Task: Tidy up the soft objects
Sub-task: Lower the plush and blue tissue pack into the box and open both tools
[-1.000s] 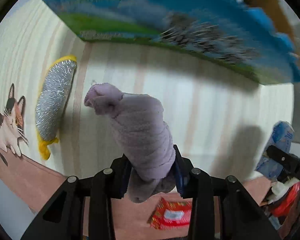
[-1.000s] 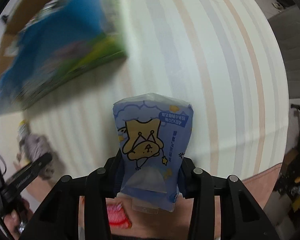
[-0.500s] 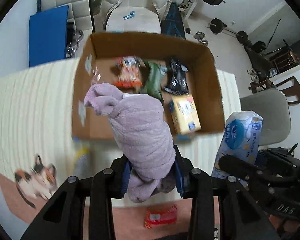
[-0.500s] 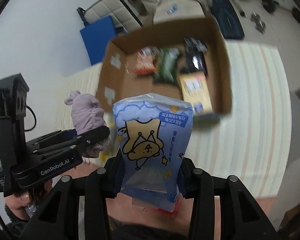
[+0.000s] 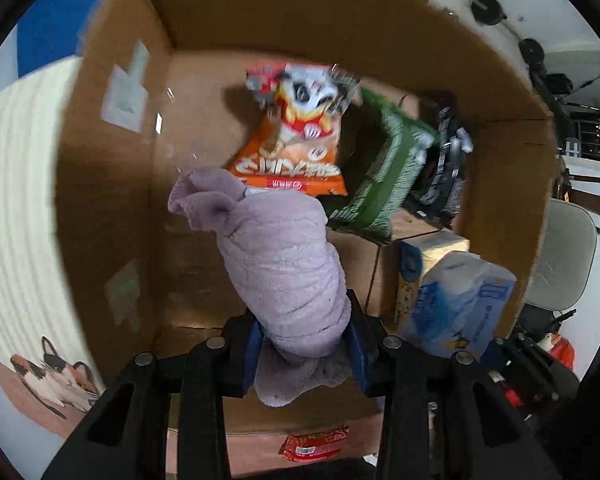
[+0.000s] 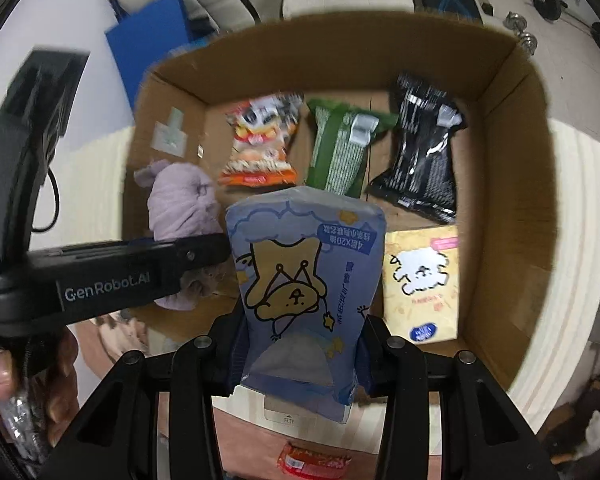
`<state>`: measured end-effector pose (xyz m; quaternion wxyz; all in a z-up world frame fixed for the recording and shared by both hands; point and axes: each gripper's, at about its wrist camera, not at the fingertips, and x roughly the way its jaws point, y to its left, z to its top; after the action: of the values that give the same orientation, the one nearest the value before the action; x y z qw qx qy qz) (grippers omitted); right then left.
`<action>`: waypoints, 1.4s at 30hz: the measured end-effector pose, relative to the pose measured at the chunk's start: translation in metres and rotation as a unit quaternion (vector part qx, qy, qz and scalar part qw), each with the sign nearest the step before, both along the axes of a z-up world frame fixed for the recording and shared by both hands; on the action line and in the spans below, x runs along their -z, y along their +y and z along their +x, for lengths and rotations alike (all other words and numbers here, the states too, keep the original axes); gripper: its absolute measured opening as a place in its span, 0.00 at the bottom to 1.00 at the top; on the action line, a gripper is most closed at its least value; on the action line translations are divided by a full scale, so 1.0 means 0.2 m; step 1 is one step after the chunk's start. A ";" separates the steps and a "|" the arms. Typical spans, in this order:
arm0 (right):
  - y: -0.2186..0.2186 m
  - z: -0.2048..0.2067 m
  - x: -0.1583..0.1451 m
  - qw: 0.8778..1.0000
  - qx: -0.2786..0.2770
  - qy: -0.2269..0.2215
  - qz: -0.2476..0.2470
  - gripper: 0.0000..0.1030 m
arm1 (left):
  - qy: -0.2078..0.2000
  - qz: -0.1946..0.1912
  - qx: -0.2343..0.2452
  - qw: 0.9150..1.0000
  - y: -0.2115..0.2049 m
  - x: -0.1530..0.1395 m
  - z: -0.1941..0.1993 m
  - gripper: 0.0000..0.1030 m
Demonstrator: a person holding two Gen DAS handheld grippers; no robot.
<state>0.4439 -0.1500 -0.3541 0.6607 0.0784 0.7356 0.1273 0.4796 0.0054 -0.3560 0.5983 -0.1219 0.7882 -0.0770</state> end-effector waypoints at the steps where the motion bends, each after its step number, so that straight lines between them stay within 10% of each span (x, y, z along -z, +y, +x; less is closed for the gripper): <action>1: 0.01 0.00 0.04 1.000 -0.001 0.007 -0.002 0.44 | 0.010 -0.003 0.000 1.000 -0.01 0.03 0.00 0.33; 11: 0.04 -0.01 0.20 0.999 -0.015 0.037 -0.018 0.47 | 0.076 -0.018 0.022 0.997 -0.08 0.22 -0.01 0.36; 21: 0.00 -0.02 0.13 0.999 -0.014 0.027 -0.033 0.67 | 0.058 0.006 0.034 0.998 -0.03 0.07 -0.06 0.58; 26: -0.08 -0.03 0.03 0.999 -0.009 0.013 -0.041 0.69 | 0.023 0.010 0.032 0.999 -0.01 -0.08 -0.10 0.78; 31: -0.14 -0.10 -0.09 0.997 -0.003 -0.018 -0.078 0.92 | -0.064 0.063 0.038 0.995 0.02 -0.30 -0.19 0.99; 42: -0.23 -0.24 -0.22 0.990 0.038 -0.076 -0.111 1.00 | -0.189 0.119 0.050 0.973 -0.04 -0.52 -0.35 0.99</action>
<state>0.3967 -0.1951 -0.3101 0.7234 0.0224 0.6896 0.0251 0.4103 -0.0025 -0.2527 0.7423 0.0067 0.6692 -0.0338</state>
